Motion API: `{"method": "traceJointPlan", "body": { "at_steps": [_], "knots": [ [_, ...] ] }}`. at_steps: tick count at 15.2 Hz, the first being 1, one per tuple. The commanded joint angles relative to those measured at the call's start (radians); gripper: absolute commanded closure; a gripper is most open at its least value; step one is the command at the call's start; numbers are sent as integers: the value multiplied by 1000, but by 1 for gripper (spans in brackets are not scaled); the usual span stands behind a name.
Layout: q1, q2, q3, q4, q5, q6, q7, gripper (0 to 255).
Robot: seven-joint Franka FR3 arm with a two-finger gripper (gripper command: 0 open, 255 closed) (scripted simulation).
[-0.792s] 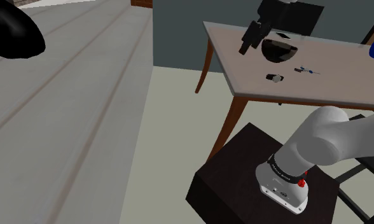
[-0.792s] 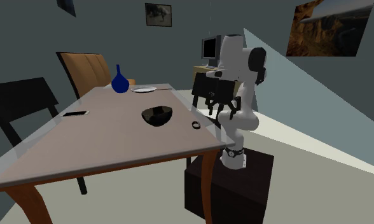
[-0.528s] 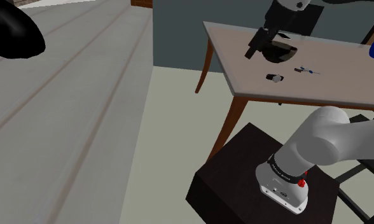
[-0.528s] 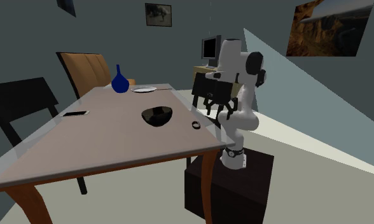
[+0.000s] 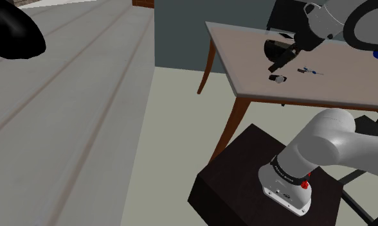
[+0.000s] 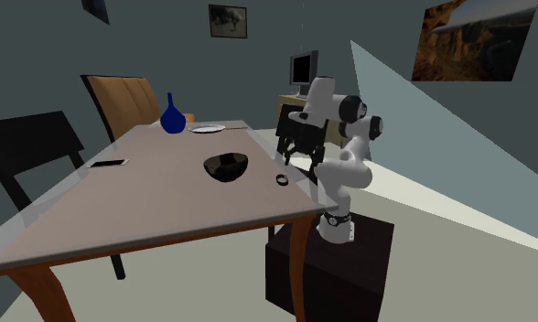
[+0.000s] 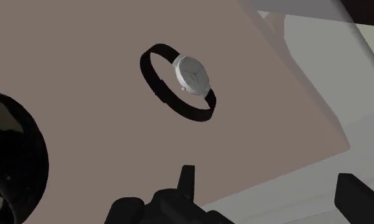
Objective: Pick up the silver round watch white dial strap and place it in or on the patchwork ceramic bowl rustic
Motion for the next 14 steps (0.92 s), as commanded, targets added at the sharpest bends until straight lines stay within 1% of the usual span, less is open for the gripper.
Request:
{"method": "traceJointPlan", "body": {
  "at_steps": [1,5,8,13,14],
  "knots": [
    [-29,-90,-56,-56,-50,18,-59,0],
    [-115,-254,-213,-155,-167,56,-197,0],
    [-124,-251,-237,-181,-187,89,-204,0],
    [-133,-212,-281,-237,-228,183,-197,0],
    [-133,-212,-281,-237,-228,183,-197,0]
  ]
}}
